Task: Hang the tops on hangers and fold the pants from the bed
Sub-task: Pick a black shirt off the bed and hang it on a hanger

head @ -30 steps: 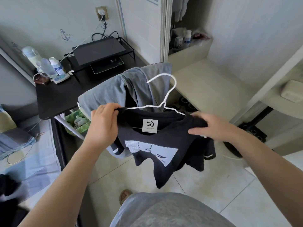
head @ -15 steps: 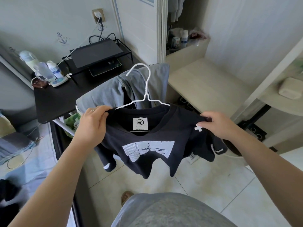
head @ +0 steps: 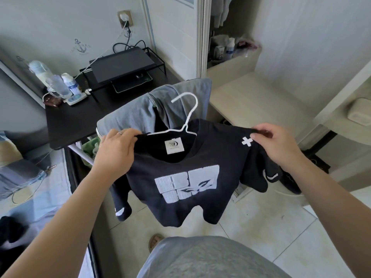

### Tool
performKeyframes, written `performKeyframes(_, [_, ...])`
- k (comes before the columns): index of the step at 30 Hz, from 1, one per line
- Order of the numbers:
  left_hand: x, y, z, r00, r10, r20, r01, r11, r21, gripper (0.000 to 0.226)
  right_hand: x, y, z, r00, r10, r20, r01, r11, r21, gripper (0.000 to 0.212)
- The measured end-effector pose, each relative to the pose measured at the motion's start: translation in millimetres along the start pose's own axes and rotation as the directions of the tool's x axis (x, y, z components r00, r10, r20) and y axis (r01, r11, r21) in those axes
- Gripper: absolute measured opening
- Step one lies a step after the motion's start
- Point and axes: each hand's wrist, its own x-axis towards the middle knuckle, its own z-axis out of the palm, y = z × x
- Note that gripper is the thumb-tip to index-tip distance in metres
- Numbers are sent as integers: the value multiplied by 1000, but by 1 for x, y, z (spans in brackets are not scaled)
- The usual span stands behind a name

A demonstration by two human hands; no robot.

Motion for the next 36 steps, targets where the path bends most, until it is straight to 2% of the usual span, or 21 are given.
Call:
performKeyframes(3, [-3, -5, 3, 991, -100, -91, 84, 983, -165, 21, -5, -6, 0, 995, -101, 7, 101, 995, -5, 28])
performKeyframes(6, [-7, -3, 3, 986, -143, -88, 110, 946, -306, 22, -7, -3, -2, 994, -102, 26, 103, 994, -45, 32])
performKeyframes(9, [-7, 7, -1, 987, -137, -80, 98, 923, -372, 33, -8, -3, -6, 991, -56, 123, 65, 995, -73, 54])
performKeyframes(10, [-5, 9, -3, 989, -129, -78, 90, 922, -377, 38, -9, -3, -5, 986, -58, 154, 69, 995, -68, 57])
performKeyframes(12, [-1, 11, -5, 990, -116, -77, 79, 923, -376, 43, -10, -5, -3, 977, -82, 194, 87, 996, -19, 39])
performKeyframes(14, [3, 12, -5, 991, -105, -79, 68, 925, -374, 36, -11, -7, 0, 974, -86, 209, 85, 996, 15, 28])
performKeyframes(16, [8, 14, -5, 994, -86, -74, 54, 933, -355, 25, -10, -7, 2, 974, -95, 207, 95, 995, 10, 24])
performKeyframes(21, [21, 22, -6, 999, -43, -34, 28, 937, -349, 27, -9, -6, -1, 983, -115, 143, 116, 993, 0, 22])
performKeyframes(26, [40, 36, 8, 1000, 20, -7, -21, 946, -324, 21, -18, -18, -17, 955, -138, 263, 165, 983, -85, 5])
performKeyframes(29, [64, 49, 20, 999, 40, 14, -33, 944, -329, 22, -26, -32, -31, 934, -140, 327, 193, 972, -135, 8])
performKeyframes(33, [118, 77, 36, 987, 146, 63, -105, 897, -430, 22, -35, -51, -51, 919, -109, 379, 175, 974, -145, 22])
performKeyframes(36, [160, 104, 52, 964, 259, 66, -196, 853, -484, 21, -37, -64, -66, 945, -97, 313, 120, 991, -55, 25])
